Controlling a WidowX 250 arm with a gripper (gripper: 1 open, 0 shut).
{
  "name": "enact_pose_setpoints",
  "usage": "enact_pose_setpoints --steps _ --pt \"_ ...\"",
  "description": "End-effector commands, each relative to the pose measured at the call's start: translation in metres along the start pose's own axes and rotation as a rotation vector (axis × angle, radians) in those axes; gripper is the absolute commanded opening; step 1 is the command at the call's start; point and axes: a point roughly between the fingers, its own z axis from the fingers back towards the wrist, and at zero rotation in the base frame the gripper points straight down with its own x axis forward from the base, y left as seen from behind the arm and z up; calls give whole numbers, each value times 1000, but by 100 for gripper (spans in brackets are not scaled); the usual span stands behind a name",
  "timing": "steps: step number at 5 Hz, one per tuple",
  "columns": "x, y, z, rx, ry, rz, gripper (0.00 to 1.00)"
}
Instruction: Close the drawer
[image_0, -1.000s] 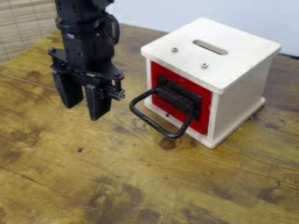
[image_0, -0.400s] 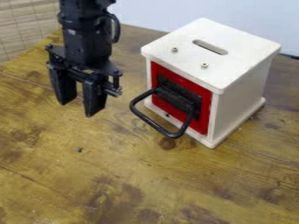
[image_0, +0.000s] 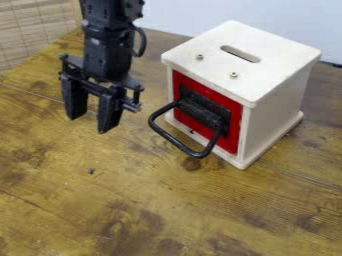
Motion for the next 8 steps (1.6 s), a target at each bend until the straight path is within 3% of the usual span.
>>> enact_pose_setpoints --steps 1,2,3,4,5,6,8 --pt "-7 3 21 -29 -105 14 100" --pt "-12 -4 25 -57 -143 -13 100" --pt "-26 -14 46 -81 -188 -38 0" --pt "-33 -19 58 -88 -215 -41 100" --pt "-44 -22 73 -92 -242 -48 0" --pt "-40 -15 64 -66 -228 -50 100" --pt "-32 1 42 -16 -186 -49 100"
